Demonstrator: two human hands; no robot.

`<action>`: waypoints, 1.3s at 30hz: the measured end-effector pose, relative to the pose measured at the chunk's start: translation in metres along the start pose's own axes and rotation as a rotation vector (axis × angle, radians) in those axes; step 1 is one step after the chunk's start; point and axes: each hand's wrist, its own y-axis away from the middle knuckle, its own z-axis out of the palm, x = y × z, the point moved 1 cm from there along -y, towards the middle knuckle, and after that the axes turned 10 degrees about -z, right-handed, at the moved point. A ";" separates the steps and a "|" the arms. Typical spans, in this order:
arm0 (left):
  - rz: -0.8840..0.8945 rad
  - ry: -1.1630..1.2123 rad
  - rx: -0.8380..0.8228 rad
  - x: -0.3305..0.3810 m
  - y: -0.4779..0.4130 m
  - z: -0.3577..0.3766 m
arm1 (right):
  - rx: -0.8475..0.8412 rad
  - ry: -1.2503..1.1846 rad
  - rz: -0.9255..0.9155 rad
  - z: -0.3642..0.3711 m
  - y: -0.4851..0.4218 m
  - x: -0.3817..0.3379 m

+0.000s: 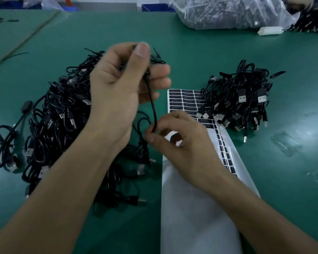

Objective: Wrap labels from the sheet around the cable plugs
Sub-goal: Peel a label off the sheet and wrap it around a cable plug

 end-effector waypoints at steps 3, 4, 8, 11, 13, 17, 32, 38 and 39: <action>-0.021 0.107 0.085 0.004 -0.004 -0.009 | 0.106 -0.095 0.064 -0.006 -0.003 -0.001; -0.046 0.128 0.126 0.004 -0.006 -0.011 | 0.149 -0.123 0.087 -0.010 -0.004 -0.002; -0.221 0.110 0.291 -0.003 -0.011 -0.017 | 0.349 -0.113 0.139 -0.039 -0.012 -0.002; -0.264 -0.025 0.326 -0.010 -0.015 -0.019 | 0.476 0.067 0.149 -0.072 -0.030 0.000; -0.205 -0.180 0.348 -0.015 -0.017 -0.022 | 0.577 0.275 0.150 -0.095 -0.045 0.003; 0.062 -0.676 0.331 -0.020 -0.015 -0.026 | 0.643 0.561 0.209 -0.130 -0.072 0.005; -0.011 -1.984 0.251 -0.032 -0.007 -0.030 | 0.371 0.831 0.032 -0.084 -0.037 0.010; -0.030 -2.058 0.222 -0.032 -0.008 -0.032 | 0.190 0.591 -0.007 -0.038 -0.008 0.023; -0.023 -2.037 0.215 -0.033 -0.009 -0.033 | 0.168 0.571 0.012 -0.036 -0.006 0.026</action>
